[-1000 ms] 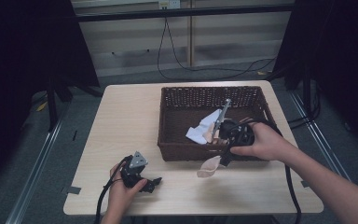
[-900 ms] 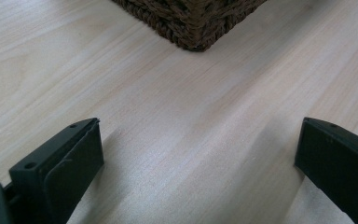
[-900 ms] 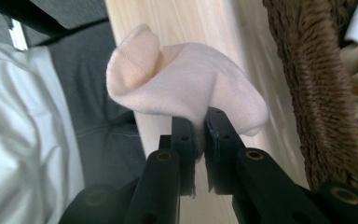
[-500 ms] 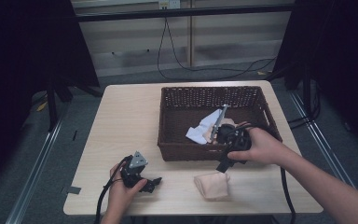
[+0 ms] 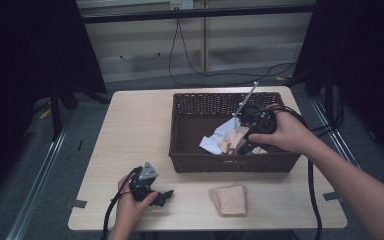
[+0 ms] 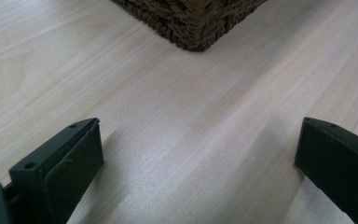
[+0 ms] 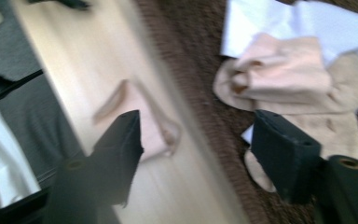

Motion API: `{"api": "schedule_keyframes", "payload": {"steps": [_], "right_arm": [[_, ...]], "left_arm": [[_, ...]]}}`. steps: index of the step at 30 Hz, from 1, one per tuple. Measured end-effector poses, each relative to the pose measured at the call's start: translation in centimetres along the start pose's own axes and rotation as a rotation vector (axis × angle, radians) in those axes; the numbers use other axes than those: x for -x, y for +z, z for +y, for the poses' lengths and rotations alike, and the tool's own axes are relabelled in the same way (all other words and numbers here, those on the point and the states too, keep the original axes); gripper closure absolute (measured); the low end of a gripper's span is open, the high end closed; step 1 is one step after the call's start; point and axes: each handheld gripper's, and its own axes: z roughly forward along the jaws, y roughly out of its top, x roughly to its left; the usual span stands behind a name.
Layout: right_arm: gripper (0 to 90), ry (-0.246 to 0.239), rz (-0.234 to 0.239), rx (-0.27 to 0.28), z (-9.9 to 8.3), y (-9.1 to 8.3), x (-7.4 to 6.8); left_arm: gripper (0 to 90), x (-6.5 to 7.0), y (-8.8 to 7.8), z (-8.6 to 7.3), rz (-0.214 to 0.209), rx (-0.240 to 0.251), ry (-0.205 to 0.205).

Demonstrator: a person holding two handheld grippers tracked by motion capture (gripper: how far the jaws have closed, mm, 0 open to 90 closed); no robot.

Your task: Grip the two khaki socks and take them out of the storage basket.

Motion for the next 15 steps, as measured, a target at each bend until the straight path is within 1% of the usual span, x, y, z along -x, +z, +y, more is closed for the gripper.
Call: {"api": "schedule_keyframes", "payload": {"steps": [1,2,3,4,5,6,7,9,10,11,12,15], "right_arm": [[30.5,0.011,-0.009,0.001,0.1,0.4,0.6],[29.3,0.035,-0.014,0.003,0.2,0.8,1.4],[29.3,0.035,-0.014,0.003,0.2,0.8,1.4],[27.9,0.036,-0.018,0.006,0.2,1.0,1.8],[26.9,0.051,-0.029,0.001,0.2,1.3,2.2],[26.2,0.057,-0.028,0.002,0.1,1.7,2.8],[24.6,0.074,-0.026,0.005,0.1,2.0,3.2],[23.8,0.095,-0.037,-0.001,-0.1,2.6,4.0],[23.1,0.127,-0.035,0.004,-0.2,3.1,4.6],[22.4,0.133,-0.038,0.002,-0.3,3.4,5.0],[22.4,0.133,-0.038,0.002,-0.3,3.4,5.0],[19.5,0.16,-0.061,-0.014,-0.5,4.2,5.8]], "left_arm": [[0.6,0.0,0.0,0.0,0.0,0.0,0.0],[0.6,0.0,0.0,0.0,0.0,0.0,0.0],[0.6,0.0,0.0,0.0,0.0,0.0,0.0],[0.6,0.0,0.0,0.0,0.0,0.0,0.0],[0.5,0.0,0.0,0.0,0.0,0.0,-0.001],[0.5,0.0,0.0,0.0,0.0,0.0,-0.001],[0.5,0.0,0.0,0.0,0.0,0.0,-0.001],[0.5,0.0,0.0,0.0,0.0,0.001,0.0],[0.6,0.0,0.0,0.0,0.0,0.001,0.0],[0.5,0.0,0.0,0.0,0.0,0.001,0.0],[0.5,0.0,0.0,0.0,0.0,0.001,0.0],[0.6,0.0,0.0,0.0,0.0,0.001,0.0]]}}
